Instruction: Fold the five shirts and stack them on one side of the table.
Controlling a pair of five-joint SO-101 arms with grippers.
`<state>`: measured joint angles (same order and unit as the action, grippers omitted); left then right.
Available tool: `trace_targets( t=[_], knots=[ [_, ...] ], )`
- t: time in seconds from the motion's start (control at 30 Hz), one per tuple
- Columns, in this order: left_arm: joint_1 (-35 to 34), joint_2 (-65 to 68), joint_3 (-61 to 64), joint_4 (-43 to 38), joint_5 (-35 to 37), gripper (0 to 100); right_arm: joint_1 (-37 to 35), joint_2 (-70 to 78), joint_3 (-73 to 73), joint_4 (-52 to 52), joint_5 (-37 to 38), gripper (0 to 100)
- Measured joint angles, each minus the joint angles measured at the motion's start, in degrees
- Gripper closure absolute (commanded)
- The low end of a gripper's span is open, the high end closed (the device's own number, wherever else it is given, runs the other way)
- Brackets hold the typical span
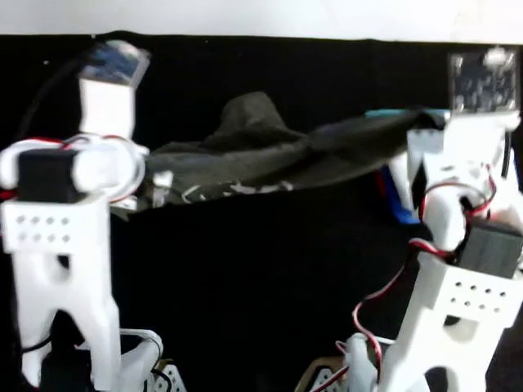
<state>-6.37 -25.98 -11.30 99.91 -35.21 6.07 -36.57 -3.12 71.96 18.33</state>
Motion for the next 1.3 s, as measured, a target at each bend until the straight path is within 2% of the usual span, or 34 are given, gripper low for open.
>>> trace_targets(
  t=[0.27,0.5,0.73,1.13,1.3],
  knots=[
    [-3.4,-1.1,-11.7,0.2,0.0,99,-1.7,12.0,-31.3,7.8,-0.2,99.2],
    [-3.4,-3.1,-19.7,0.2,0.0,99,-1.7,14.1,-48.0,10.9,-0.2,99.2],
    [-3.4,-7.9,-21.6,0.2,0.0,99,-1.7,13.3,-52.5,11.1,-0.2,99.2],
    [-3.5,-22.6,-22.5,-2.1,0.0,99,-1.7,2.7,-54.4,11.3,-0.2,99.2],
    [-3.5,-23.6,-22.7,-2.2,0.0,99,-1.7,1.7,-54.4,11.3,-3.0,99.2]
  ],
)
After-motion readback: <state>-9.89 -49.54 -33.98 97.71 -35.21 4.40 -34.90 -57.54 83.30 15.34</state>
